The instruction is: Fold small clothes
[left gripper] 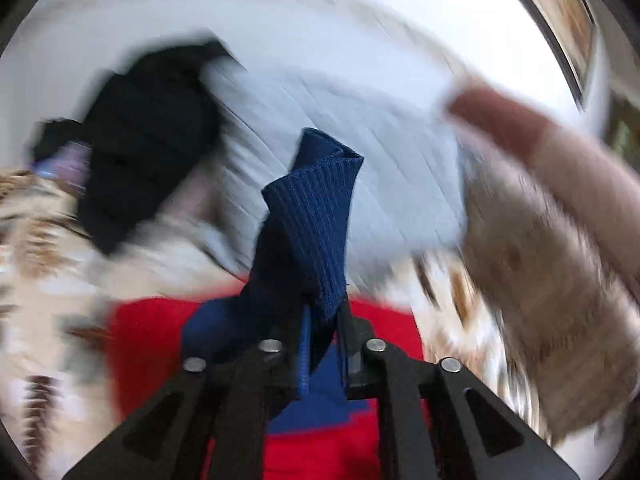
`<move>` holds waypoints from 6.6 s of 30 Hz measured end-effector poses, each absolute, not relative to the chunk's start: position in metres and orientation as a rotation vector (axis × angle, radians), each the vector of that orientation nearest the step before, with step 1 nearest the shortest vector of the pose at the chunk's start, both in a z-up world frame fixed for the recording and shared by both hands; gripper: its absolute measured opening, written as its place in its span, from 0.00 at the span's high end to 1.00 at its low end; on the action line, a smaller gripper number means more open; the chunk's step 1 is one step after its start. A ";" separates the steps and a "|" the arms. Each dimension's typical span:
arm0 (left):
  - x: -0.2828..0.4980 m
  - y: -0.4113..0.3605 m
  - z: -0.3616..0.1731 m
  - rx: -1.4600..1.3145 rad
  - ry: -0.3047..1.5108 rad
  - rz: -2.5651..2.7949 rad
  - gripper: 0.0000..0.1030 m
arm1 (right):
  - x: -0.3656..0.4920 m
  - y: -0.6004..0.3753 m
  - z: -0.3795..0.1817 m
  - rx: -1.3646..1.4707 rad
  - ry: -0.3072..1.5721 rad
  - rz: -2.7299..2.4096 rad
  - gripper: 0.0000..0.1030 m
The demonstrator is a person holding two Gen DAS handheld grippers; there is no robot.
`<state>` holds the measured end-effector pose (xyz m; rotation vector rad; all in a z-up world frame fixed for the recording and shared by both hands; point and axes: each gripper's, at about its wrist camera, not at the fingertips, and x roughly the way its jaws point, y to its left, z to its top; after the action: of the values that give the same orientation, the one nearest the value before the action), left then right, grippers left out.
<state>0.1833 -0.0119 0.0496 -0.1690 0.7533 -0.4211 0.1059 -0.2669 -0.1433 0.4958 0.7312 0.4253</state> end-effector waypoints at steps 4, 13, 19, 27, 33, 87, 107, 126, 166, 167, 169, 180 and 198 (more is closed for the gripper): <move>0.203 -0.034 -0.040 -0.098 1.022 -0.354 0.55 | 0.104 -0.271 -0.142 0.527 0.718 0.443 0.03; 0.145 0.121 -0.069 -0.317 0.988 -0.041 0.52 | 0.104 -0.300 -0.122 0.796 0.696 0.487 0.03; 0.131 0.144 -0.090 -0.420 1.010 -0.022 0.51 | 0.149 -0.317 -0.107 0.901 0.762 0.385 0.03; 0.147 0.146 -0.103 -0.434 1.005 -0.034 0.44 | 0.199 -0.310 -0.134 0.864 0.945 0.244 0.89; 0.144 0.148 -0.085 -0.408 0.926 -0.007 0.44 | 0.164 -0.279 -0.078 0.512 0.819 0.197 0.94; -0.130 0.110 -0.106 -0.401 1.109 -0.185 0.33 | -0.098 -0.355 -0.162 0.822 0.972 0.393 0.31; -0.143 0.125 -0.077 -0.403 1.045 -0.191 0.95 | -0.096 -0.337 -0.145 0.638 1.083 0.403 0.91; -0.148 0.145 -0.069 -0.498 1.012 -0.190 0.96 | -0.102 -0.348 -0.098 0.752 0.991 0.505 0.92; 0.100 0.152 0.020 -0.416 0.767 -0.299 0.92 | 0.102 -0.372 -0.041 0.818 0.807 0.599 0.92; 0.136 0.149 0.014 -0.396 0.752 -0.262 0.89 | 0.139 -0.377 -0.032 0.831 0.748 0.572 0.88; 0.182 0.142 -0.007 -0.353 0.812 -0.177 0.29 | 0.188 -0.380 -0.035 0.851 0.726 0.532 0.77; 0.136 0.171 -0.076 -0.350 0.916 -0.087 0.22 | 0.175 -0.389 -0.112 0.720 0.885 0.337 0.08; 0.075 0.098 -0.006 -0.214 1.013 -0.252 0.84 | 0.119 -0.331 -0.029 0.417 1.046 0.468 0.80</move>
<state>0.0747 0.0983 -0.0056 -0.2140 1.0134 -0.2524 0.1190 -0.3306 -0.0291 0.4173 1.0460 0.4679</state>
